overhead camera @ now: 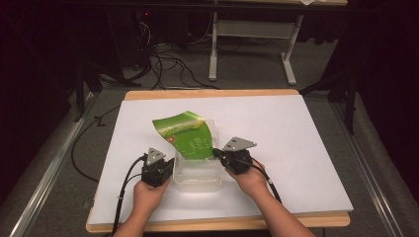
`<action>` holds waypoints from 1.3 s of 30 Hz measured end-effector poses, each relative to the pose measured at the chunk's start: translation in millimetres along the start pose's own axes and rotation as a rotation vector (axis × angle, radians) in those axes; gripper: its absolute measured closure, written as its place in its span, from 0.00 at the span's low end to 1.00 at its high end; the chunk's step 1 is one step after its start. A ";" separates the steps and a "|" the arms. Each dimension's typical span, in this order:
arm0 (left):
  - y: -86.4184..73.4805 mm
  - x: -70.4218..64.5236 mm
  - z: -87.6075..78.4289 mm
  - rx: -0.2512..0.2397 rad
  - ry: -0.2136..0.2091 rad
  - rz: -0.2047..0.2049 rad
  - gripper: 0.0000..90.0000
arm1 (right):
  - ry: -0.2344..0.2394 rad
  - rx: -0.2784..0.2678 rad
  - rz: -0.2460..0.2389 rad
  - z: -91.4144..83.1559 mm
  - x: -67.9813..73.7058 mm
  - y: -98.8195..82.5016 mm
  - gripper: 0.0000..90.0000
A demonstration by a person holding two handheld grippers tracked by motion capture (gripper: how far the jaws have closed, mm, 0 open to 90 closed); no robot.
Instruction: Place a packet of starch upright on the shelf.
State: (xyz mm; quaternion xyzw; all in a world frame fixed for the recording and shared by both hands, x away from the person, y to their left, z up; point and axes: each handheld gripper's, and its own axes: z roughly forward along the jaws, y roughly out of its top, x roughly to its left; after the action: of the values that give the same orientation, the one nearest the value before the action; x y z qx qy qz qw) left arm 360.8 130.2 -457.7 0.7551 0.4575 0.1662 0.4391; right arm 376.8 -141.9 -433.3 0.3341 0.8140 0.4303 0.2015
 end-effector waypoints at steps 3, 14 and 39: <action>-0.4 -0.3 0.1 -0.002 0.002 0.000 1.00 | 0.016 0.004 0.002 3.3 3.6 -0.3 1.00; -3.0 -1.2 -5.1 -0.007 0.011 -0.017 0.93 | -0.013 -0.089 0.032 -20.6 -4.1 9.2 1.00; -8.4 -3.7 -12.1 -0.006 0.022 -0.030 0.85 | 0.044 -0.196 0.115 -1.7 1.1 34.5 0.91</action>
State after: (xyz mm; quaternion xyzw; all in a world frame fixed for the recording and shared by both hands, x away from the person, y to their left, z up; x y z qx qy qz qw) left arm 346.3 134.9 -457.2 0.7450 0.4732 0.1689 0.4387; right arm 387.8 -128.0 -403.5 0.3496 0.7516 0.5259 0.1904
